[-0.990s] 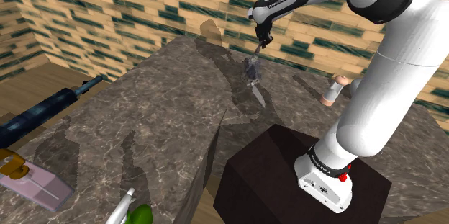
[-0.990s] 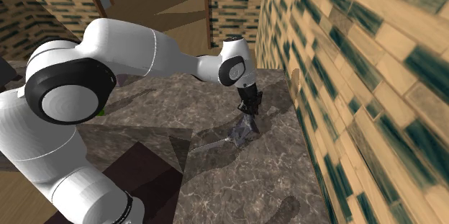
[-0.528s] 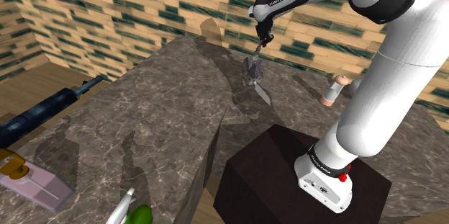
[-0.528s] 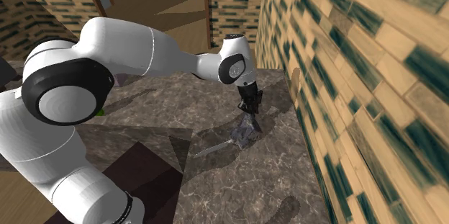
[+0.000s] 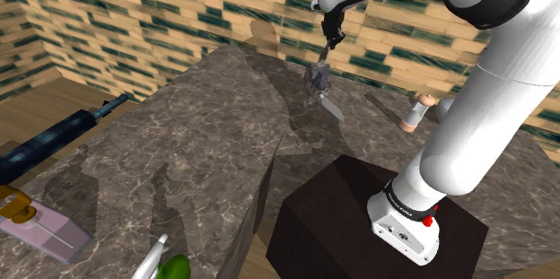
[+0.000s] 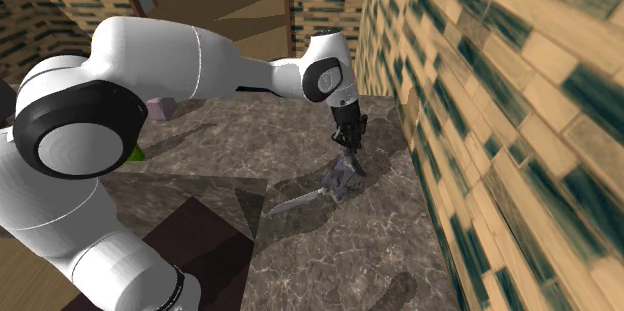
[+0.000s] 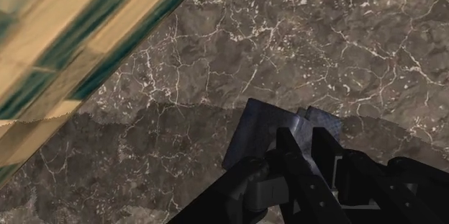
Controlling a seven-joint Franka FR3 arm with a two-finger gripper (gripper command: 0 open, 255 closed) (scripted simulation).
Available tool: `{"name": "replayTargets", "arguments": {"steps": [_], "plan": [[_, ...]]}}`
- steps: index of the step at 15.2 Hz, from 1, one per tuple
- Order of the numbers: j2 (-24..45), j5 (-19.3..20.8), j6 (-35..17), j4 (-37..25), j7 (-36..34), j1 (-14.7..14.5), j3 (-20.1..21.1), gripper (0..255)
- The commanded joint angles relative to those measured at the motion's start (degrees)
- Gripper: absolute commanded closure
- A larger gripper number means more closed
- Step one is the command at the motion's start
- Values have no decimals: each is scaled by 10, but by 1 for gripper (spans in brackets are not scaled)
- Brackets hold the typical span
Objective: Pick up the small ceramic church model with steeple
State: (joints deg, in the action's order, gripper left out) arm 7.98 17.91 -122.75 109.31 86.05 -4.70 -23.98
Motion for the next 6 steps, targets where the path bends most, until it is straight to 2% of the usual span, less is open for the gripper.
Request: {"name": "replayTargets", "arguments": {"steps": [1, 6], "plan": [[-6, 0, 13, -8, 3, -1, 0, 255], [-13, 0, 36, -24, 8, -2, 1, 255]]}}
